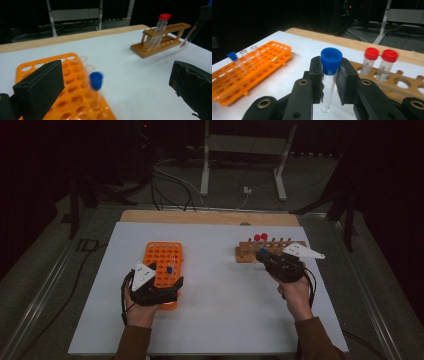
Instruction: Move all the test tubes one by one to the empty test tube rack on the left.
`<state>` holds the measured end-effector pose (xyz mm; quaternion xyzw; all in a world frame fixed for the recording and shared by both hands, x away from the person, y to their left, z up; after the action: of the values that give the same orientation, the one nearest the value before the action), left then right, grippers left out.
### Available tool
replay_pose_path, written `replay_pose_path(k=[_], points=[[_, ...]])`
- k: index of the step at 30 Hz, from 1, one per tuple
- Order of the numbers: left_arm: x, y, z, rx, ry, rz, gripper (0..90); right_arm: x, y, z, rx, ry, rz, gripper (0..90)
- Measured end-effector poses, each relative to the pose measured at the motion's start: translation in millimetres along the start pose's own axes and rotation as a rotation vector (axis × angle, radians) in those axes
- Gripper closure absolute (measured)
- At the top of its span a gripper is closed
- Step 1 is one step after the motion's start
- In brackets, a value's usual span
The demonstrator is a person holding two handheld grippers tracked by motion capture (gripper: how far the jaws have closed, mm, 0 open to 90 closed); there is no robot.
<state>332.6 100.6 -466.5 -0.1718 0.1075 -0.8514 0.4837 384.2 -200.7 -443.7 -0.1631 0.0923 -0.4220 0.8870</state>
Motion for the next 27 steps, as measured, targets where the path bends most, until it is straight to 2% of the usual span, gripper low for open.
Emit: replay_pose_path(k=[14,22,27], points=[[44.1,25.7,9.8,-0.016,0.063,-0.097,0.4,-35.4,1.6,3.1,0.000,-0.045,0.074,76.2],[70.0,46.2,7.0,-0.056,0.105,-0.144,1.2,-53.7,4.0,3.2,-0.005,-0.071,0.114,76.3],[86.2,59.1,3.1,-0.077,0.114,-0.174,1.5,-63.9,5.4,3.0,-0.009,-0.074,0.140,76.3]])
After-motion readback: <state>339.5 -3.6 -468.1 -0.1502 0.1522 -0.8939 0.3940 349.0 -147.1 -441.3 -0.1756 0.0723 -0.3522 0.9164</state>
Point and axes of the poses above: each handheld gripper's, and its own axes: y roughly forward along the jaws, z roughly out of its top, x roughly to its right, the point moved 8 cm from there along y, roughly forward along the jaws, and after that the axes turned 7 degrees about -y, right-handed, at the moved point
